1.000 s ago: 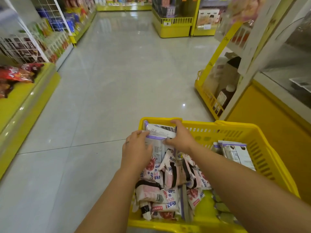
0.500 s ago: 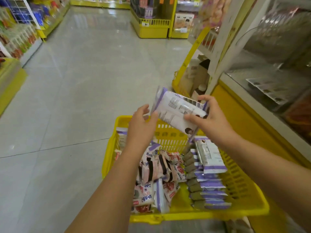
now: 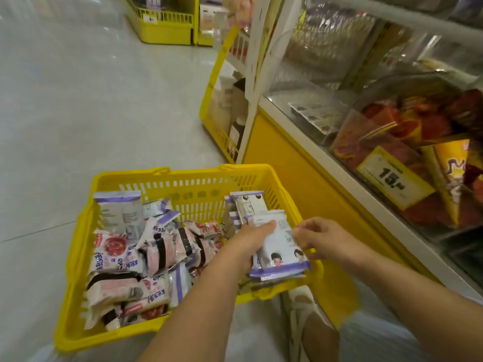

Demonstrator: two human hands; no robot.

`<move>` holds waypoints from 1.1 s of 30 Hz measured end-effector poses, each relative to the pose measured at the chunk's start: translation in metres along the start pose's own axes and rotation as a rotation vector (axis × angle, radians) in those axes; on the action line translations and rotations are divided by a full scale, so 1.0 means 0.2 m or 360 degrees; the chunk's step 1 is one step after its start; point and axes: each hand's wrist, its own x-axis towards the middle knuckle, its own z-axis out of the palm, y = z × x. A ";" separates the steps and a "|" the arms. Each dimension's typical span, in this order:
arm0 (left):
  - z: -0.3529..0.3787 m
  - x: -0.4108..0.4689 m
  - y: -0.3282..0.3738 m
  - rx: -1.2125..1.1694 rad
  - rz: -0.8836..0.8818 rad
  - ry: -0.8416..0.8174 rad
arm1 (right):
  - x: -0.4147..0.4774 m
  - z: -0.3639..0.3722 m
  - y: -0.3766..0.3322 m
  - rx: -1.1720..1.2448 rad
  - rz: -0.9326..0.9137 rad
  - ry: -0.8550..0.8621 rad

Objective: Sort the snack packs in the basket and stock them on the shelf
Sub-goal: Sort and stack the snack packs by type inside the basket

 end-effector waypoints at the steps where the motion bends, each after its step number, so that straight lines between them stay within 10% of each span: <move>1: -0.02 0.02 -0.05 0.0116 -0.0073 -0.0021 | 0.01 -0.01 0.01 -0.0138 0.0000 -0.0058; 9: 0.05 0.23 -0.18 0.0214 -0.0207 0.0226 | 0.12 0.01 0.09 -0.1464 -0.0383 0.0260; 15: 0.12 0.29 -0.20 0.0858 -0.0375 0.0566 | 0.19 0.05 0.23 -0.1261 -0.0177 0.0018; 22: 0.05 0.30 -0.15 0.0814 -0.0429 0.0234 | 0.21 0.10 0.23 -0.1270 -0.0206 0.0126; 27: -0.14 0.11 0.00 0.1160 0.0120 0.0054 | 0.19 0.19 0.10 -0.1352 -0.0607 0.0234; 33: -0.56 -0.11 0.13 0.1265 0.0636 0.0834 | 0.21 0.55 -0.09 -0.1070 -0.0866 -0.0183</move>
